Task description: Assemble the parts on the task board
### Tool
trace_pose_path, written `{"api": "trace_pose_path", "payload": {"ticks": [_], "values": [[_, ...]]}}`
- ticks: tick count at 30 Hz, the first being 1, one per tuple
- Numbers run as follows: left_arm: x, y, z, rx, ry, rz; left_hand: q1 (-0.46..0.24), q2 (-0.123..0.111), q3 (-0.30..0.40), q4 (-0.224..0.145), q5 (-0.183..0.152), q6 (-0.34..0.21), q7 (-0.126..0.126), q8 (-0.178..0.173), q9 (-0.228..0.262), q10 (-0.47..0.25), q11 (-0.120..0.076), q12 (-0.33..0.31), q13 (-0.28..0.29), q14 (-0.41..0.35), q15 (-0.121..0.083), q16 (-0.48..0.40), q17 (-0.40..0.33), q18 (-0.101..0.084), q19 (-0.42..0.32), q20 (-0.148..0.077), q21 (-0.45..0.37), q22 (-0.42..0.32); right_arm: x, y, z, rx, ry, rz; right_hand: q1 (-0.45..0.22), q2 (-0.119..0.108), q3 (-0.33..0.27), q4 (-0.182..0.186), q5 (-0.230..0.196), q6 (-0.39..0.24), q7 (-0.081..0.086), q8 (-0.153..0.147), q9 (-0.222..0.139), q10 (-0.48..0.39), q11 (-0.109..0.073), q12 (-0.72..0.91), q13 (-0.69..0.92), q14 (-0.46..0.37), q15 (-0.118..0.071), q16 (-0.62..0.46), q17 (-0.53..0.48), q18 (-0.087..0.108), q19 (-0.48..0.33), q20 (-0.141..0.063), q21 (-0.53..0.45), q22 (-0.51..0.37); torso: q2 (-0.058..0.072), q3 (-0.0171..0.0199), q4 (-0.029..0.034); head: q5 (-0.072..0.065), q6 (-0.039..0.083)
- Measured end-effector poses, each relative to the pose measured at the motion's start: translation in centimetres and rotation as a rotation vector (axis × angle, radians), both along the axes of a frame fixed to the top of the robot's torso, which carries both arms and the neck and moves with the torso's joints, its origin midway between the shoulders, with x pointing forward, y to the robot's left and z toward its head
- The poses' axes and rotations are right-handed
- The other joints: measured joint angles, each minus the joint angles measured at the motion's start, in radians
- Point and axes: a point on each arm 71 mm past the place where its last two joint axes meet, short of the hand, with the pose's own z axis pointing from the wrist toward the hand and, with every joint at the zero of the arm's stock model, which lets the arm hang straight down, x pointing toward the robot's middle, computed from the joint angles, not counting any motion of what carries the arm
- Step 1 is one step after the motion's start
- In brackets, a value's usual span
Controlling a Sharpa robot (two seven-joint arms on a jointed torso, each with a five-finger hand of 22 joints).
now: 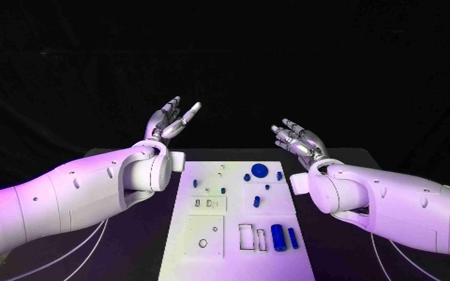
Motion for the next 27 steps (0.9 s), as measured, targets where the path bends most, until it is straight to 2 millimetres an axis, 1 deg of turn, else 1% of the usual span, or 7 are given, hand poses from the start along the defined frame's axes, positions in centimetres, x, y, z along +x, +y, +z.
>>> {"api": "trace_pose_path", "payload": {"ticks": [9, 12, 16, 18, 20, 24, 27], "values": [[-0.2, 0.1, 0.0, -0.020, -0.004, -0.029, 0.048, 0.009, 0.015, 0.016, 0.000, 0.046, 0.003, 0.012, 0.010, 0.051, 0.018, 0.007, 0.006, 0.047, 0.023, 0.016, 0.011, 0.016, 0.046, 0.015, 0.016, 0.009, 0.6, -0.4, 0.1, -0.001, 0.007, 0.112, 0.093, -0.015, 0.029, -0.063, -0.010, 0.099, 0.008, 0.033, 0.026, 0.135, 0.007, 0.019, 0.010, 0.149, -0.002, 0.037, 0.023, 0.016, 0.105, 0.006, 0.037, 0.017, 0.001, 0.0000, -0.0001, -0.001, -0.001], [-0.2, 1.7, 0.2, -0.017, -0.008, -0.013, 0.077, 0.039, 0.047, 0.015, 0.000, 0.108, 0.007, 0.031, 0.024, 0.121, 0.034, 0.026, 0.015, 0.117, 0.040, 0.037, 0.026, 0.016, 0.103, 0.015, 0.038, 0.019, 1.4, -2.2, 0.7, -0.084, -0.046, 0.103, 0.120, -0.019, 0.042, -0.087, -0.016, 0.150, 0.011, 0.051, 0.039, 0.198, 0.005, 0.026, 0.014, 0.211, -0.006, 0.051, 0.032, 0.017, 0.152, 0.006, 0.054, 0.024, 0.005, 0.0005, -0.0007, -0.005, -0.006], [-0.3, 1.7, 0.2, -0.021, -0.009, -0.019, 0.166, 0.085, 0.099, 0.009, 0.000, 0.267, 0.017, 0.083, 0.059, 0.303, 0.071, 0.057, 0.029, 0.335, 0.059, 0.107, 0.068, 0.063, 0.368, 0.011, 0.127, 0.061, 1.6, -2.5, 1.0, -0.175, -0.101, 0.133, 0.155, -0.026, 0.061, -0.126, -0.027, 0.253, 0.018, 0.088, 0.063, 0.334, -0.004, 0.045, 0.022, 0.331, -0.022, 0.083, 0.049, 0.039, 0.267, 0.006, 0.099, 0.041, 0.010, 0.0005, -0.0007, -0.011, -0.010], [-0.4, 1.6, 0.3, -0.025, -0.010, -0.028, 0.225, 0.108, 0.138, -0.004, -0.004, 0.422, 0.029, 0.138, 0.095, 0.546, 0.103, 0.113, 0.051, 0.558, 0.024, 0.188, 0.114, 0.109, 0.526, 0.007, 0.193, 0.087, 1.6, -2.4, 1.3, -0.221, -0.128, 0.154, 0.168, -0.034, 0.074, -0.147, -0.032, 0.327, 0.023, 0.114, 0.079, 0.410, -0.013, 0.055, 0.026, 0.396, -0.034, 0.103, 0.058, 0.053, 0.329, 0.003, 0.127, 0.052, 0.012, 0.0010, 0.0005, -0.012, -0.012], [-0.5, 1.8, 0.4, -0.027, -0.013, -0.036, 0.265, 0.112, 0.161, -0.014, -0.004, 0.532, 0.046, 0.178, 0.120, 0.670, 0.105, 0.143, 0.059, 0.641, 0.004, 0.222, 0.133, 0.124, 0.590, 0.005, 0.222, 0.096, 1.8, -2.5, 1.7, -0.278, -0.162, 0.175, 0.182, -0.040, 0.091, -0.166, -0.032, 0.405, 0.031, 0.140, 0.095, 0.485, -0.026, 0.066, 0.027, 0.464, -0.050, 0.124, 0.068, 0.063, 0.392, -0.004, 0.160, 0.065, 0.016, 0.0014, 0.0017, -0.013, -0.014], [-1.0, 2.2, 0.9, -0.025, -0.023, -0.053, 0.312, 0.104, 0.203, -0.028, -0.004, 0.652, 0.072, 0.234, 0.145, 0.830, 0.071, 0.171, 0.064, 0.805, -0.048, 0.299, 0.184, 0.140, 0.736, -0.034, 0.291, 0.115, 2.1, -2.5, 2.4, -0.394, -0.217, 0.219, 0.198, -0.056, 0.114, -0.201, -0.032, 0.526, 0.049, 0.179, 0.116, 0.607, -0.051, 0.077, 0.029, 0.583, -0.083, 0.165, 0.088, 0.077, 0.499, -0.026, 0.227, 0.093, 0.027, 0.0031, 0.0058, -0.017, -0.015], [-1.3, 2.4, 1.5, -0.019, -0.036, -0.077, 0.331, 0.095, 0.235, -0.027, -0.004, 0.696, 0.058, 0.254, 0.155, 0.921, 0.040, 0.185, 0.067, 0.913, -0.087, 0.358, 0.226, 0.140, 0.830, -0.076, 0.344, 0.135, 2.3, -2.3, 3.0, -0.488, -0.253, 0.261, 0.203, -0.061, 0.126, -0.221, -0.032, 0.595, 0.060, 0.198, 0.125, 0.685, -0.070, 0.078, 0.029, 0.666, -0.109, 0.193, 0.107, 0.078, 0.562, -0.049, 0.285, 0.122, 0.038, 0.0053, 0.0094, -0.019, -0.015]]}}
